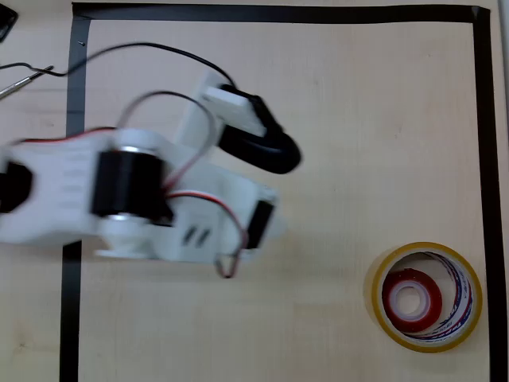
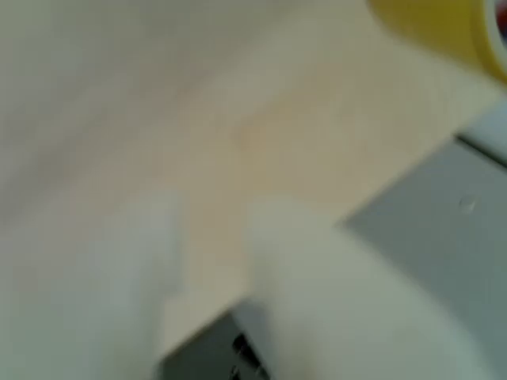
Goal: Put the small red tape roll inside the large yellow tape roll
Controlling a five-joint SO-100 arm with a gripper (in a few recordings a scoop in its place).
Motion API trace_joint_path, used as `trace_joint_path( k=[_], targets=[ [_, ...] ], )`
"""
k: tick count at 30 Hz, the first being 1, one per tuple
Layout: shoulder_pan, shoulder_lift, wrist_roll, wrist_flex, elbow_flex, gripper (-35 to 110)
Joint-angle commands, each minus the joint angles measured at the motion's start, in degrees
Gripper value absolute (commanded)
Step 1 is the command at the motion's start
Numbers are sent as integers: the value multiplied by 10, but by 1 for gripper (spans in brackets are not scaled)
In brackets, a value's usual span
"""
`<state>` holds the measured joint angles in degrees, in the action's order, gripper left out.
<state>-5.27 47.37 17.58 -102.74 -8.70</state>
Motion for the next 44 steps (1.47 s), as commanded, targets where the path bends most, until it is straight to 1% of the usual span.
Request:
trace_joint_path(
  k=[1, 3, 4, 7, 8, 10, 13, 17, 19, 25, 28, 32, 44],
  targets=[
    [12, 296, -12, -8, -228, 0],
    [18, 393, -12, 23, -367, 0],
    [18, 463, -14, 74, -482, 0],
    [31, 723, -44, 270, -851, 0],
    [36, 795, -52, 314, -943, 0],
    [38, 896, -63, 343, -1066, 0],
    [17, 1002, -84, 364, -1203, 0],
    [4, 1203, -132, 410, -1389, 0],
    [-4, 1263, -143, 414, -1442, 0],
    [-6, 1356, -155, 407, -1554, 0],
    [12, 1436, -158, 375, -1610, 0],
    [11, 1436, -159, 375, -1650, 0],
    [11, 1436, -158, 367, -1649, 0]
  ],
)
